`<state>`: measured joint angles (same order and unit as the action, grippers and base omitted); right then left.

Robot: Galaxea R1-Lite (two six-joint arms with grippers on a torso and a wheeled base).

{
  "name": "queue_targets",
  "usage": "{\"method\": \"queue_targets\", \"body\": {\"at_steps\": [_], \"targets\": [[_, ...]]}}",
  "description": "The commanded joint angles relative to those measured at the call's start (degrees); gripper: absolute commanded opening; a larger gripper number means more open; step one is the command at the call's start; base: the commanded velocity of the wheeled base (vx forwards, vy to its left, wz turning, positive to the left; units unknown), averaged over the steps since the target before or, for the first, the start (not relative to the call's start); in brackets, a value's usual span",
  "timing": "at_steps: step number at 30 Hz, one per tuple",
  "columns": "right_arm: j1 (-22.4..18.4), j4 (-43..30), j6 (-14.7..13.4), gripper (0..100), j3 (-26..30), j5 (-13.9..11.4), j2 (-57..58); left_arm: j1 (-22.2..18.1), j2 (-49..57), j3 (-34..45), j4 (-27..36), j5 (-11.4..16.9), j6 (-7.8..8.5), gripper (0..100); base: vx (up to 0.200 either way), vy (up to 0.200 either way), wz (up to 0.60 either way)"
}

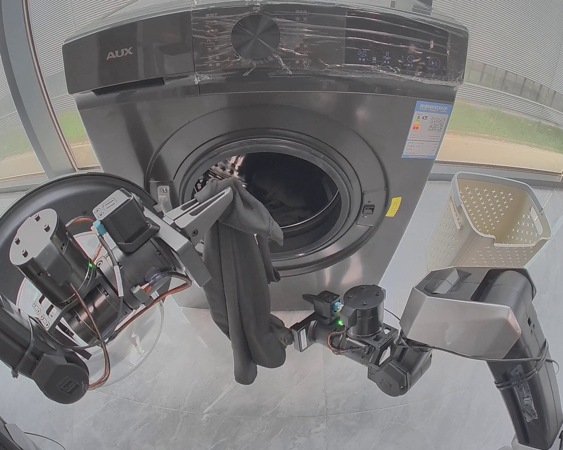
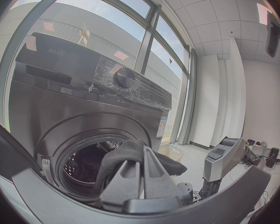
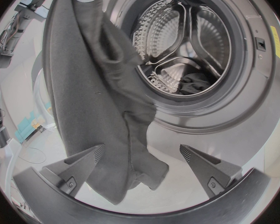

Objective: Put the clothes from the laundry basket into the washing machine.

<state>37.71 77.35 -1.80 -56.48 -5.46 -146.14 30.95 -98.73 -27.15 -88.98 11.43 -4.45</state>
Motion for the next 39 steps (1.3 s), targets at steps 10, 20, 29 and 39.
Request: {"method": "queue_targets", "body": {"at_steps": [10, 20, 29, 39], "targets": [[4.83, 2.98, -0.22, 100, 2.78, -1.39, -0.46, -0.45, -0.15, -2.03, -0.05, -0.45, -0.21, 0, 0.0, 0.0, 0.0], [-1.67, 2.98, 0.31, 100, 3.74, -1.39, -0.2, -0.54, 0.03, -1.94, -0.05, -0.45, -0.21, 0, 0.0, 0.0, 0.0], [-4.57, -1.68, 0.49, 100, -1.7, -1.22, 1.21, -0.19, 0.29, -1.33, -0.05, -0.1, -0.03, 0, 0.0, 0.0, 0.0], [-1.58, -5.28, -0.04, 100, -11.9, 0.19, -3.19, -0.28, 0.12, -1.33, -0.05, -0.01, -0.03, 0, 0.0, 0.0, 0.0]]}}
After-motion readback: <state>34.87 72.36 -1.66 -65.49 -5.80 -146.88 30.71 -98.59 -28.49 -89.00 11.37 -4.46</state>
